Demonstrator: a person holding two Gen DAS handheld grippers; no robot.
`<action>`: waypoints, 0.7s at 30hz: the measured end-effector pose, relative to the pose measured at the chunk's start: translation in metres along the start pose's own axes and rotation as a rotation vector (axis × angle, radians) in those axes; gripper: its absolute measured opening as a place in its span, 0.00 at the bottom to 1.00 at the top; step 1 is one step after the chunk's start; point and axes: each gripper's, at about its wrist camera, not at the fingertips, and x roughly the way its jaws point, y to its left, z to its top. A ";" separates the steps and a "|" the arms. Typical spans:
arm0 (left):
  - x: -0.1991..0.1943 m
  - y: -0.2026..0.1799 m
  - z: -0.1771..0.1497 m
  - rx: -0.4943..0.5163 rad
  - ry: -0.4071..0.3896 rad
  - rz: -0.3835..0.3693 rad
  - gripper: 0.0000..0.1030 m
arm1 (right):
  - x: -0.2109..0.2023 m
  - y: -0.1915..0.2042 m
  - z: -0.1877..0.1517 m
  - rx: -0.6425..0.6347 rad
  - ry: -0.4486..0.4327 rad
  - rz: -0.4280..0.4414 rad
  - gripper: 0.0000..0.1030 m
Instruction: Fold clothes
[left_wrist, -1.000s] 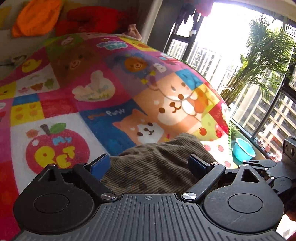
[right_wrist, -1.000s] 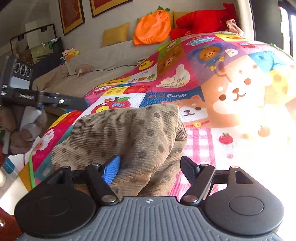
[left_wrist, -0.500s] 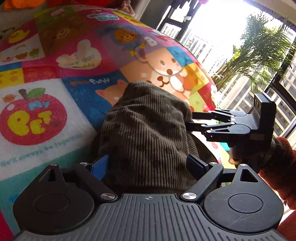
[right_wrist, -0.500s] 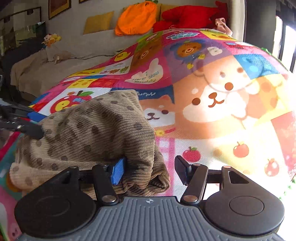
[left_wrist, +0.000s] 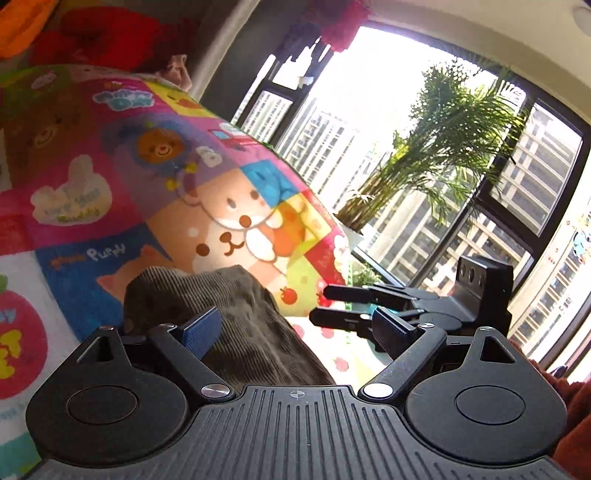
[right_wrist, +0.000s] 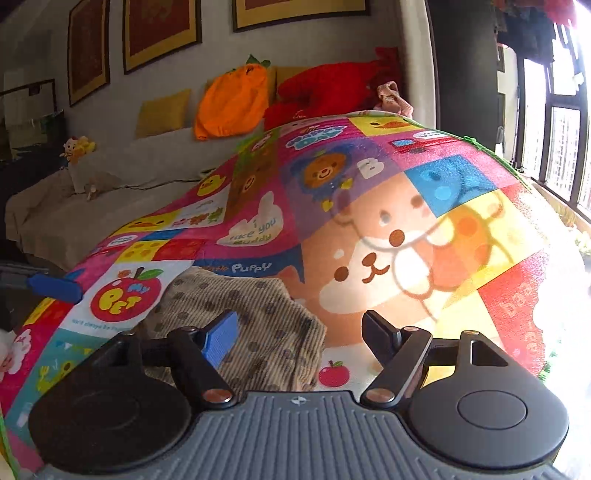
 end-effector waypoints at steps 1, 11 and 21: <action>0.015 0.007 0.007 -0.030 0.001 0.005 0.90 | -0.004 0.008 -0.005 0.007 0.005 0.060 0.74; 0.117 0.053 0.017 -0.119 0.120 0.166 0.91 | 0.036 0.029 -0.074 0.077 0.169 0.211 0.75; 0.008 0.030 -0.011 -0.127 -0.017 0.157 0.93 | -0.007 -0.016 -0.058 0.189 0.055 0.083 0.76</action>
